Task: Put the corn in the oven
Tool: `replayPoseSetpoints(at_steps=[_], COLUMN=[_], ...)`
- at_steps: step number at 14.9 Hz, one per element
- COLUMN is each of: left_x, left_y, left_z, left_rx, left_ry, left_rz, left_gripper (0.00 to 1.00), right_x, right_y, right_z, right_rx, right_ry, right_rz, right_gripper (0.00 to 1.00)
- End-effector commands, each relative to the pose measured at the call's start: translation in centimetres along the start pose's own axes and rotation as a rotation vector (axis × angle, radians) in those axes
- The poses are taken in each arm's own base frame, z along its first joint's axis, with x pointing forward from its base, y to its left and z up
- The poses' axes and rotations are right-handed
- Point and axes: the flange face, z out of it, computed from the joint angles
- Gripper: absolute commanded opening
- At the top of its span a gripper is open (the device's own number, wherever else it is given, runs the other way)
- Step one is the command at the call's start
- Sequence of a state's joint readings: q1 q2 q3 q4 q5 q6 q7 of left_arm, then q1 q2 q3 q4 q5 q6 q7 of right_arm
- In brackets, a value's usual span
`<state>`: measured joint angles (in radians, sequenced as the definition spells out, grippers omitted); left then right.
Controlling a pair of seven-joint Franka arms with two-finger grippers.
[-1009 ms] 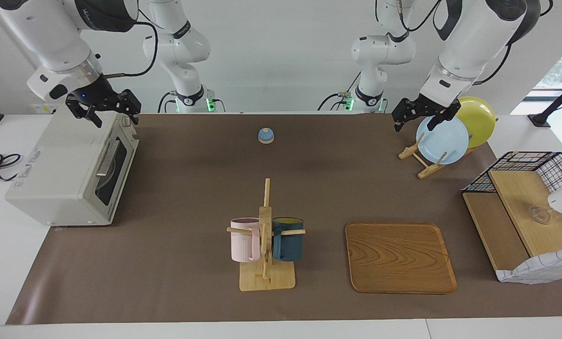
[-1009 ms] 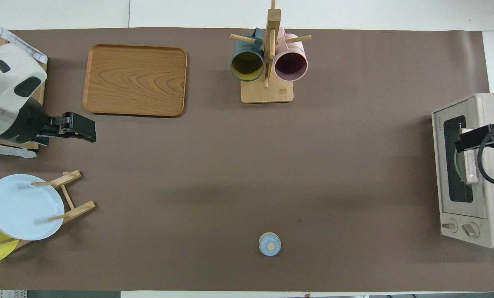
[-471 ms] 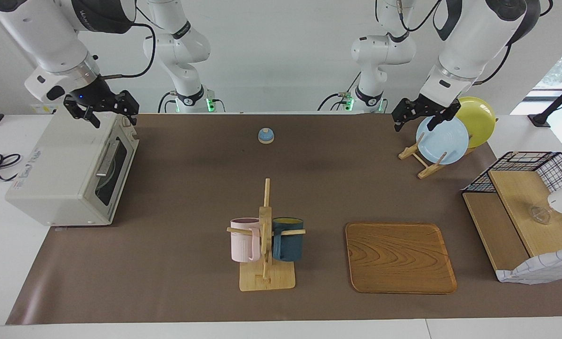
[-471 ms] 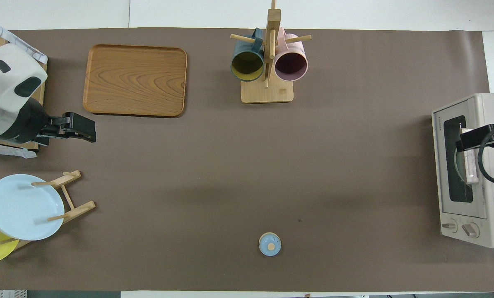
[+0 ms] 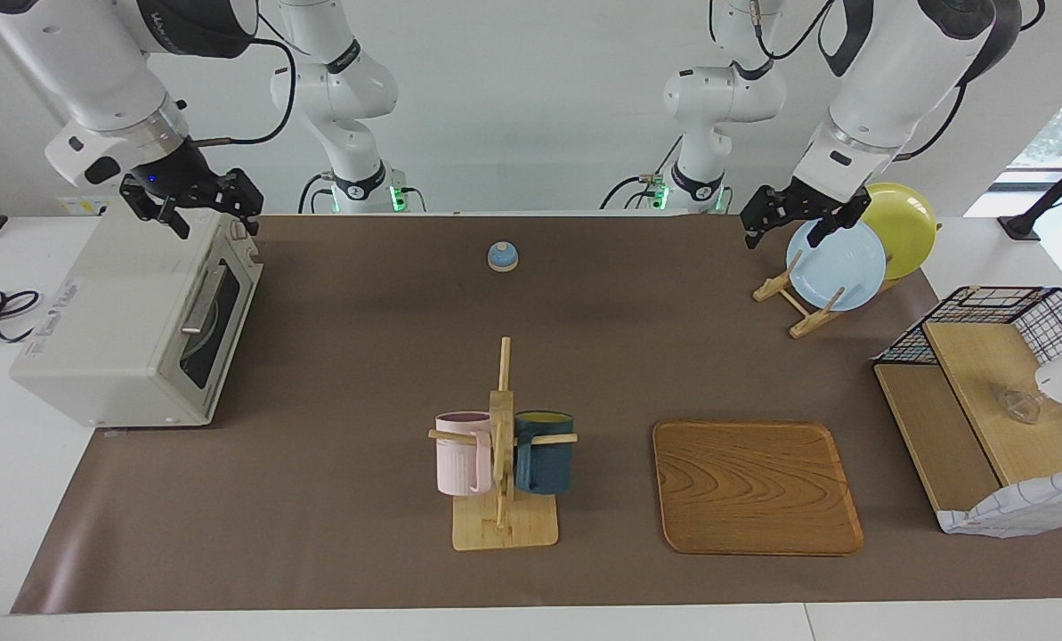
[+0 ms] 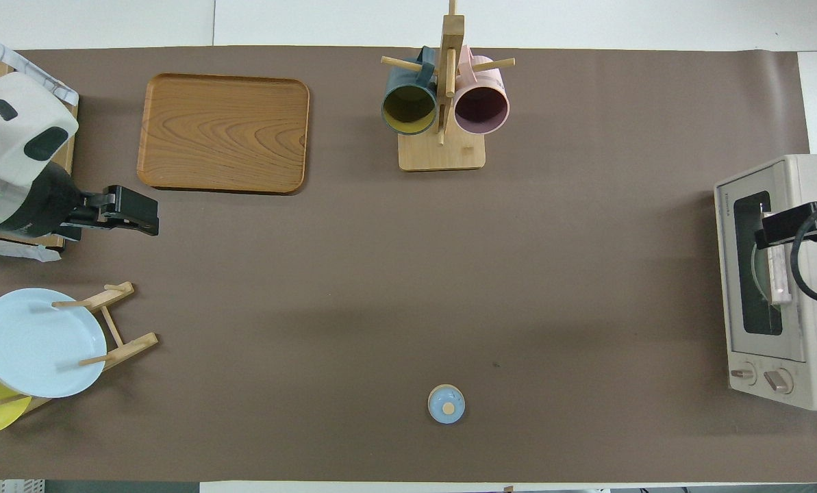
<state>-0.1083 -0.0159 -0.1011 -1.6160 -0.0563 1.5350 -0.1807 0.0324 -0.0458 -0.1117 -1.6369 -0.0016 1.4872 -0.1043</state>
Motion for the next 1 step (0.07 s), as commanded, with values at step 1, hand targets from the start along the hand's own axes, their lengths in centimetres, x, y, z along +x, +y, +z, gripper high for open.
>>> replayPoseSetpoints(at_steps=[1], left_x=[-0.26], left_y=[-0.07], left_z=[-0.45], left_rx=[-0.013], left_ry=[0.014], left_rz=[-0.011], left_gripper=[1.0], right_x=[-0.37], right_y=[-0.06], right_z=[-0.53], right_rx=[0.006], right_ry=[-0.008], right_rz=[0.017], right_gripper=[1.0])
